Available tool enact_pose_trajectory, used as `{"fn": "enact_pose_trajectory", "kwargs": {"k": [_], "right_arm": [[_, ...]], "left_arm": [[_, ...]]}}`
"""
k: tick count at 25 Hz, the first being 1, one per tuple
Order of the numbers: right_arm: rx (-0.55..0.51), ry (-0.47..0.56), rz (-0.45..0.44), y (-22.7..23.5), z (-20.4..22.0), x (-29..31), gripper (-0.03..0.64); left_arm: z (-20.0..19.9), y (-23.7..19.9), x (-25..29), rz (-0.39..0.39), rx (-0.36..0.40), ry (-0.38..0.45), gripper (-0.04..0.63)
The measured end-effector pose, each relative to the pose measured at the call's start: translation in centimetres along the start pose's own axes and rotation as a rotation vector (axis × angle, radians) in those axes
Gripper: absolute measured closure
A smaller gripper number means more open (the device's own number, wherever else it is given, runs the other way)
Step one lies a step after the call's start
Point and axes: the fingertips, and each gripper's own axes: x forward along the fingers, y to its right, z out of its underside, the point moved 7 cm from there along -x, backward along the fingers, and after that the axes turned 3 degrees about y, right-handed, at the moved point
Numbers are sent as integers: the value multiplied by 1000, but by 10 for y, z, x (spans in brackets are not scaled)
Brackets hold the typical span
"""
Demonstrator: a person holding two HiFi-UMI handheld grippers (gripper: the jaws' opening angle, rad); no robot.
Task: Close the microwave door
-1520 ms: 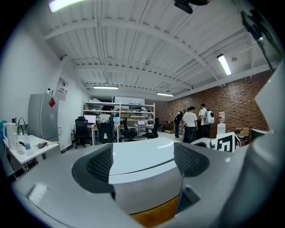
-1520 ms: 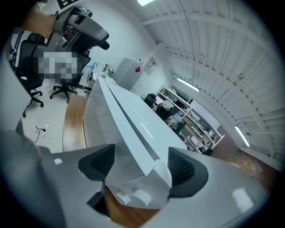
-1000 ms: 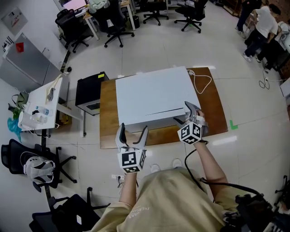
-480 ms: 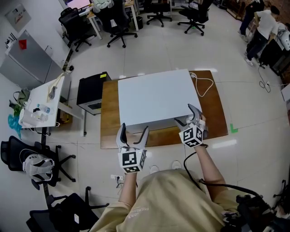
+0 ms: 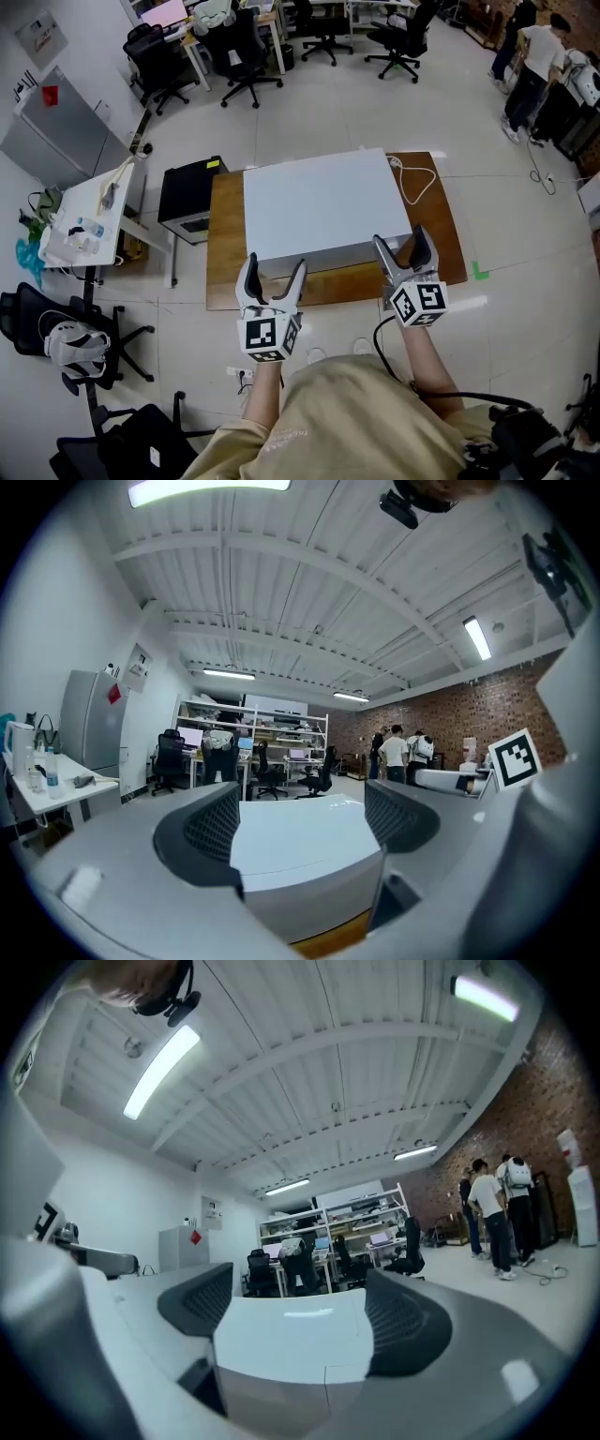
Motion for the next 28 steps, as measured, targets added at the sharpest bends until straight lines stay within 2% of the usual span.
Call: {"fn": "enact_pose_trajectory", "kwargs": {"k": [2, 6, 8, 10, 18, 24, 26, 28], "right_arm": [[-47, 10, 11, -12, -10, -13, 178], [-232, -6, 48, -29, -15, -39, 167], [-269, -20, 64, -33, -12, -47, 167], [-280, -29, 72, -36, -11, -50, 181], [-342, -18, 51, -54, -22, -52, 189], [-275, -2, 33, -65, -36, -52, 189], [-282, 9, 23, -70, -40, -52, 189], [-292, 9, 17, -74, -43, -51, 189]], "left_arm": [[0, 2, -9, -16, 8, 10, 175], [2, 12, -30, -63, 41, 35, 175], [0, 14, -40, -86, 70, 51, 176], [-1, 15, -46, -99, 93, 62, 178], [0, 15, -53, -104, 93, 74, 188], [-12, 15, -60, -102, 86, 112, 222], [-10, 13, -62, -104, 95, 105, 222], [-9, 13, -65, -103, 93, 62, 222]]}}
